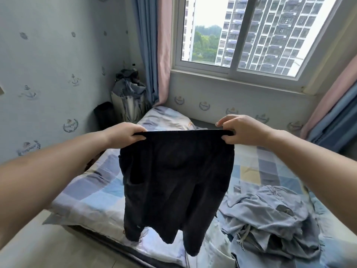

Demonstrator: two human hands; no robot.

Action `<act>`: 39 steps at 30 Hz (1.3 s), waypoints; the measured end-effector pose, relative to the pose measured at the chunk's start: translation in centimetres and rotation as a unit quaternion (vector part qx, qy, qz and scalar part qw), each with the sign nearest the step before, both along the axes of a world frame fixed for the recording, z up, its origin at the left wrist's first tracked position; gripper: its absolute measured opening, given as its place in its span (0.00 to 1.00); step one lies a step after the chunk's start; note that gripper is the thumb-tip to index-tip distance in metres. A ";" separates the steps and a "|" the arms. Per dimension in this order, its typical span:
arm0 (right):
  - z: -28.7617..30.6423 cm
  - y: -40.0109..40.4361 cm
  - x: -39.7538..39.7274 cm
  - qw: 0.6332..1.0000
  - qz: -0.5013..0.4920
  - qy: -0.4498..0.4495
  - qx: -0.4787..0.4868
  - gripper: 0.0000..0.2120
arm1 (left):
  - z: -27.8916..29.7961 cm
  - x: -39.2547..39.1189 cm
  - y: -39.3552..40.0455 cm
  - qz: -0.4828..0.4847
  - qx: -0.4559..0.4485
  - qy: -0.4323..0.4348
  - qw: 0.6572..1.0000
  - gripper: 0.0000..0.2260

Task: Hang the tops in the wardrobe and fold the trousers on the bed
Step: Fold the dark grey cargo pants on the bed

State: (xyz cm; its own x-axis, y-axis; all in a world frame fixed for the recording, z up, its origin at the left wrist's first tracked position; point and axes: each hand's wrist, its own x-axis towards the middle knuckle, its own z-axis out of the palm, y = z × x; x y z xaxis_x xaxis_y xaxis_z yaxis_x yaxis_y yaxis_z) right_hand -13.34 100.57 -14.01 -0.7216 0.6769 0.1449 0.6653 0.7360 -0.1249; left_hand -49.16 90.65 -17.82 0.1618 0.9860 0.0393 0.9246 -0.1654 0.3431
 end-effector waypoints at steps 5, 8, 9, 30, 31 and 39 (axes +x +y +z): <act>-1.2 2.7 -1.4 0.994 0.000 0.086 -0.062 0.17 | 2.2 -2.0 3.2 0.007 0.028 0.009 1.000 0.09; -2.3 3.8 -1.9 0.997 0.033 0.013 -0.067 0.14 | 3.2 -2.8 4.1 0.010 0.014 0.000 1.000 0.09; -2.8 4.1 -2.0 0.996 0.038 -0.016 -0.078 0.12 | 3.4 -3.0 4.5 0.010 0.007 -0.010 1.000 0.10; -13.1 3.7 -6.3 0.918 -0.046 -0.358 -0.162 0.06 | -0.8 -12.3 7.4 -0.123 -0.091 0.086 0.984 0.24; -13.1 3.9 -7.1 0.926 -0.062 -0.339 -0.156 0.10 | -1.3 -13.0 7.9 -0.130 -0.093 0.101 0.982 0.25; -11.1 5.3 -14.7 0.926 -0.194 -0.300 -0.120 0.20 | -4.7 -18.4 11.2 -0.235 -0.113 0.403 0.877 0.27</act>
